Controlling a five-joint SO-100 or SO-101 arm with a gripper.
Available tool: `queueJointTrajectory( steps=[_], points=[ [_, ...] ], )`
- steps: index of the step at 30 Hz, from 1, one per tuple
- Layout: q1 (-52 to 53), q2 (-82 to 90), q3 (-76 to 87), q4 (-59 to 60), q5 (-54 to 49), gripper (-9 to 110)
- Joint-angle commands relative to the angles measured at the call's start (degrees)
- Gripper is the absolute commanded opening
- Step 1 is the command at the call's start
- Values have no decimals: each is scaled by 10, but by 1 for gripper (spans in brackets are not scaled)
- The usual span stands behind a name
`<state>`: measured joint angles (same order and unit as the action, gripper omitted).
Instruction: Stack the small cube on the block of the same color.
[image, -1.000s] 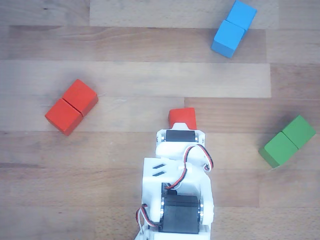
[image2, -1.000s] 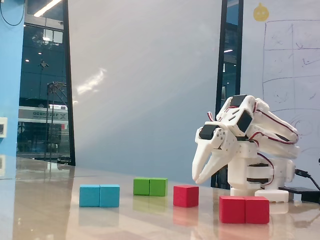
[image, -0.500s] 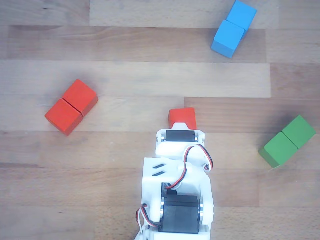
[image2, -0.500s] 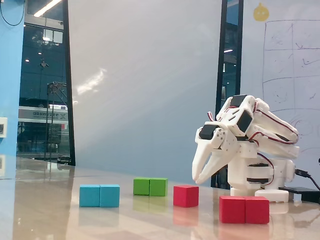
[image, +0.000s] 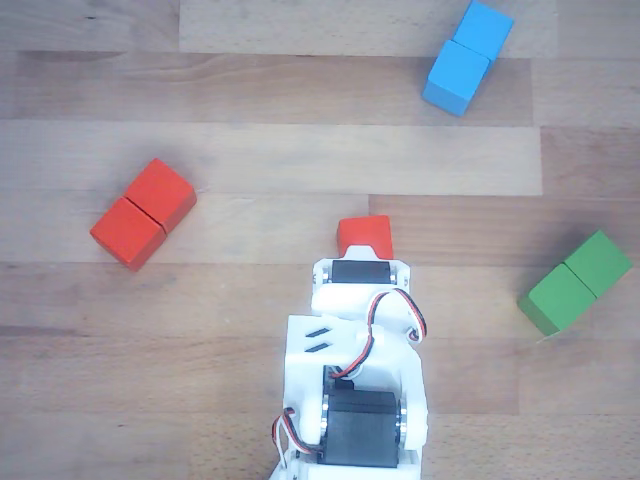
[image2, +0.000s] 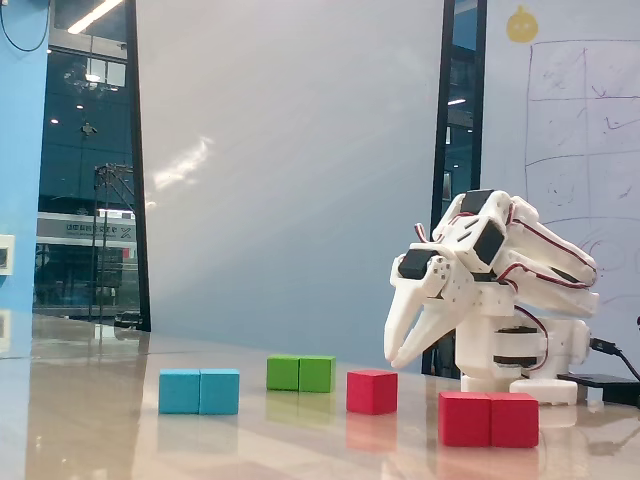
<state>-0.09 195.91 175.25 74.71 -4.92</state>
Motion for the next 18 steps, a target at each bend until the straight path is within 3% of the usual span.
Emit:
queueJointTrajectory(
  steps=[1,8,18],
  points=[
    [4,18,-7,3,4,1],
    [6,-27,-51,-21,9,0],
    [5,-379,-392,-33,10,1]
  ],
)
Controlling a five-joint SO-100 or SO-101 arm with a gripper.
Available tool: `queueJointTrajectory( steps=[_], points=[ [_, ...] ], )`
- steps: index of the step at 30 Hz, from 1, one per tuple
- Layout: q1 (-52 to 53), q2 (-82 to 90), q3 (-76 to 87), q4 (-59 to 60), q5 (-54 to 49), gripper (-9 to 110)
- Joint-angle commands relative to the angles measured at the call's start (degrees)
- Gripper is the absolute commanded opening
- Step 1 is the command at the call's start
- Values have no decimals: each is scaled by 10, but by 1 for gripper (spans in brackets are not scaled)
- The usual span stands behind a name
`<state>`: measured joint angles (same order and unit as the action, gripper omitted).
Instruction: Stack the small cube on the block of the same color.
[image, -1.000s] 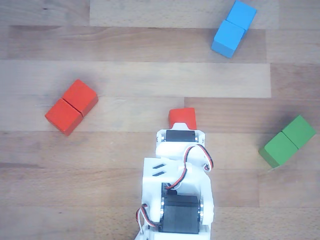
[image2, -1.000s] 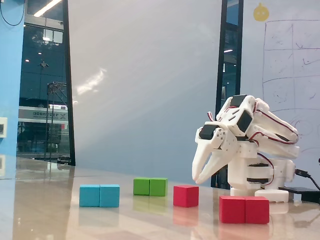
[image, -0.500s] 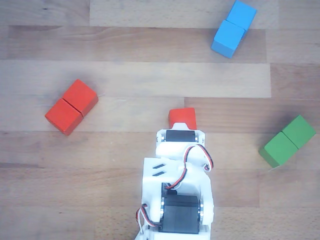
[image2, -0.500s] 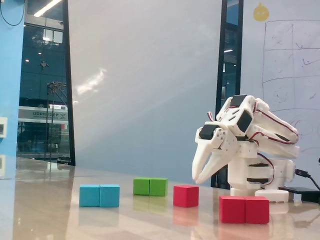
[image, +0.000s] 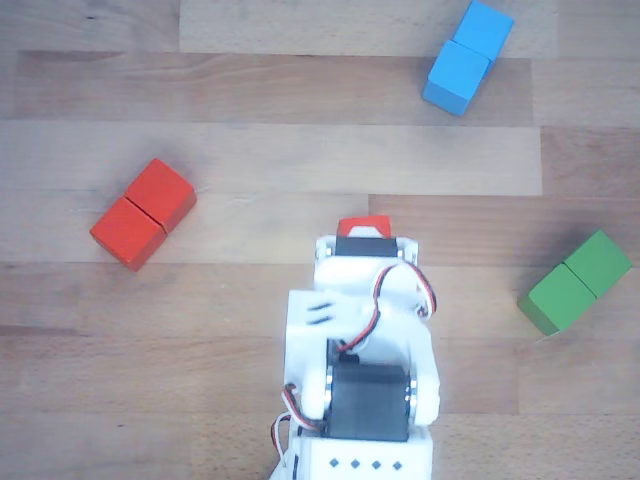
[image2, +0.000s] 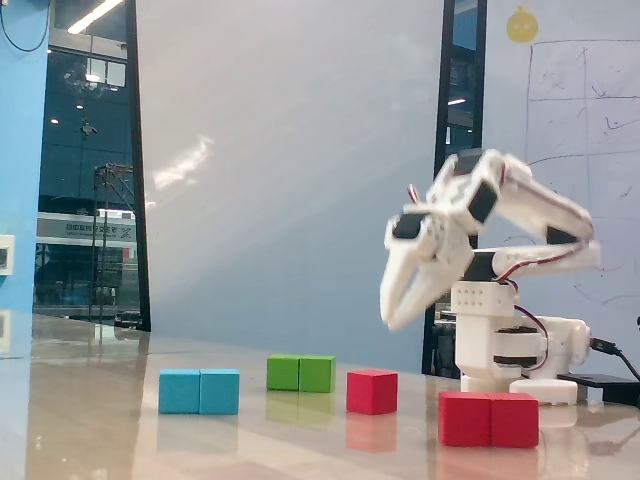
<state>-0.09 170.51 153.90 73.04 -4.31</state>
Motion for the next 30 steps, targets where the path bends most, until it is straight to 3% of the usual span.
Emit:
queueJointTrajectory(
  steps=[1,11,30],
  points=[
    [5,-157,-216,-16,4,0],
    [6,-456,-454,-15,-3,1],
    [6,-631,-468,97,-4,1]
  ],
)
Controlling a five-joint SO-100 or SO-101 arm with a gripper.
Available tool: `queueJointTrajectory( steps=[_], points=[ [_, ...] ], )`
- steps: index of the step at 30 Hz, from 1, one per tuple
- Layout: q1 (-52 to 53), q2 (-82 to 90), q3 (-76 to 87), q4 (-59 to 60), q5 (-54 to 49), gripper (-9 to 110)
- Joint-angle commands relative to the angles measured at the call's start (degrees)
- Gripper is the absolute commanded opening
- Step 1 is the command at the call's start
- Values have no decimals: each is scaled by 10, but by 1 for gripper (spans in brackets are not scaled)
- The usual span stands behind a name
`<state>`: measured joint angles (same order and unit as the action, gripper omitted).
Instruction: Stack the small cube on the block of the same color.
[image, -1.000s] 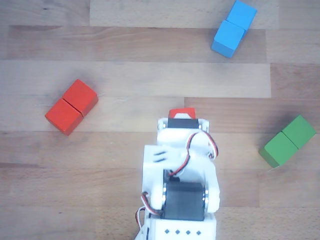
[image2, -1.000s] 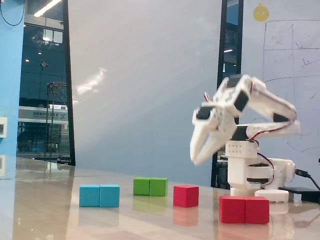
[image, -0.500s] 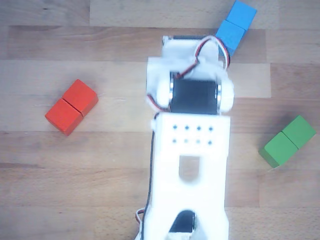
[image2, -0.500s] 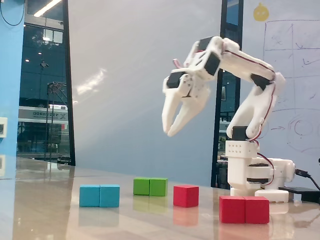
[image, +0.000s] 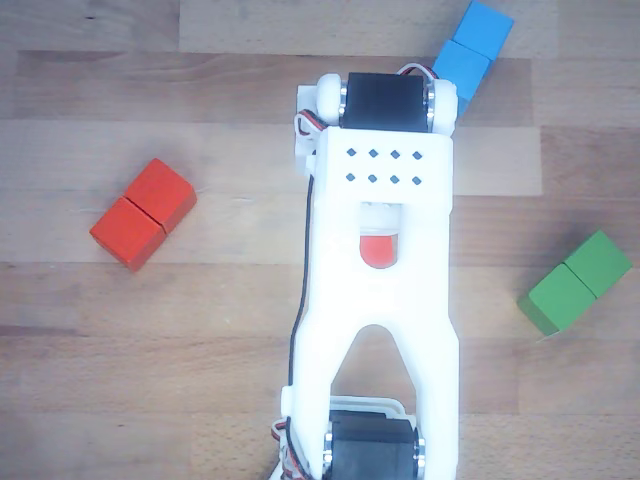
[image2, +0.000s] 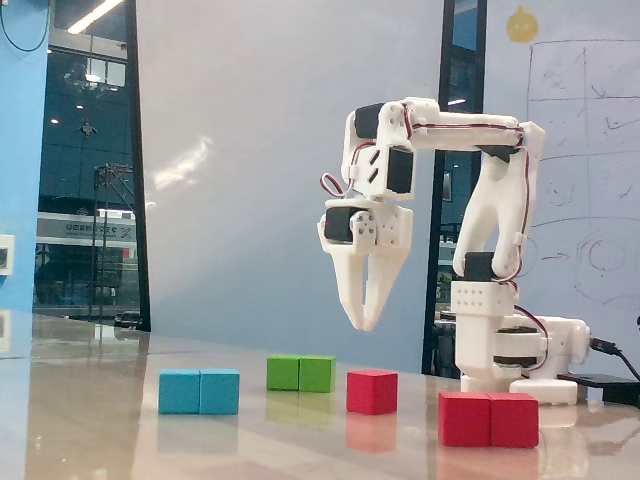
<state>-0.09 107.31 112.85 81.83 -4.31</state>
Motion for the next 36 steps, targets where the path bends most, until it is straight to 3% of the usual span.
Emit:
queueJointTrajectory(
  steps=[1,13,22,31,36],
  points=[
    [6,-1,-58,8,-4,1],
    [5,-2,-56,45,-96,2],
    [5,-2,-49,62,-104,20],
    [3,-2,-38,103,-105,30],
    [-1,-2,-3,88,-105,30]
  ],
)
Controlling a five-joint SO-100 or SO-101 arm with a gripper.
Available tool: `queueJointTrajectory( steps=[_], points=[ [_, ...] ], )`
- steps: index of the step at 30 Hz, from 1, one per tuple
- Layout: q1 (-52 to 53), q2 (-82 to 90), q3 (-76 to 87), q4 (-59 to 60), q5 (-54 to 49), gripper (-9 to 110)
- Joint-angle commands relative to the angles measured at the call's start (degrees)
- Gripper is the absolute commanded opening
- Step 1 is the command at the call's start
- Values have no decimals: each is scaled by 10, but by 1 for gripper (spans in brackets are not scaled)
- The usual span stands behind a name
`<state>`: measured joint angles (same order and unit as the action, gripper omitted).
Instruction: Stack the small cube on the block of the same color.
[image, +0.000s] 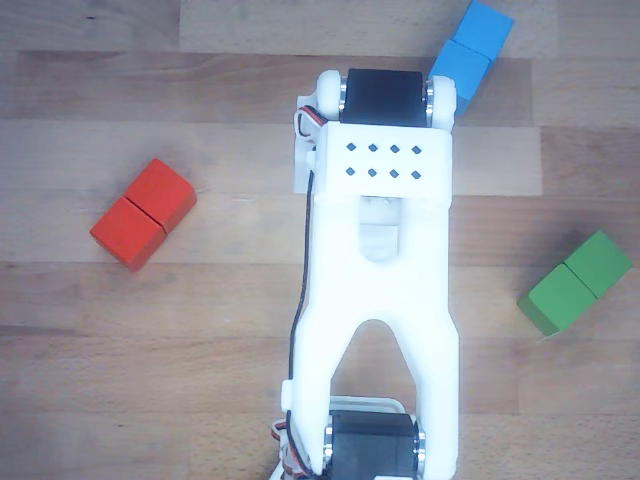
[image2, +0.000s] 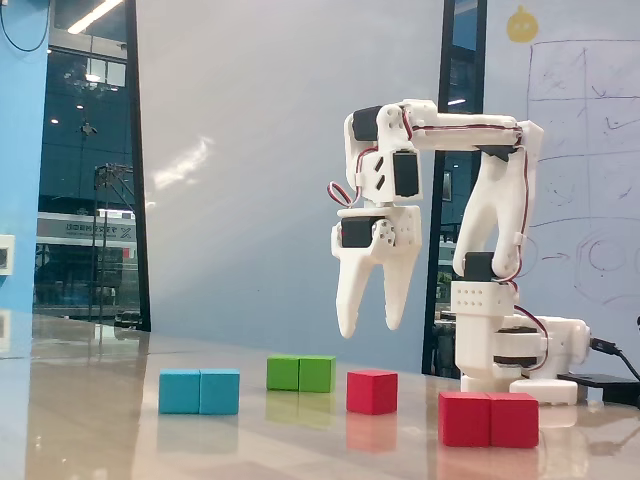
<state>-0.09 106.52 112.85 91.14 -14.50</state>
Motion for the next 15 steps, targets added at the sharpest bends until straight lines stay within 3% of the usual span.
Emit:
queueJointTrajectory(
  steps=[1,15],
  points=[
    [0,5,7,-16,-3,30],
    [2,-42,97,-133,-3,29]
  ],
)
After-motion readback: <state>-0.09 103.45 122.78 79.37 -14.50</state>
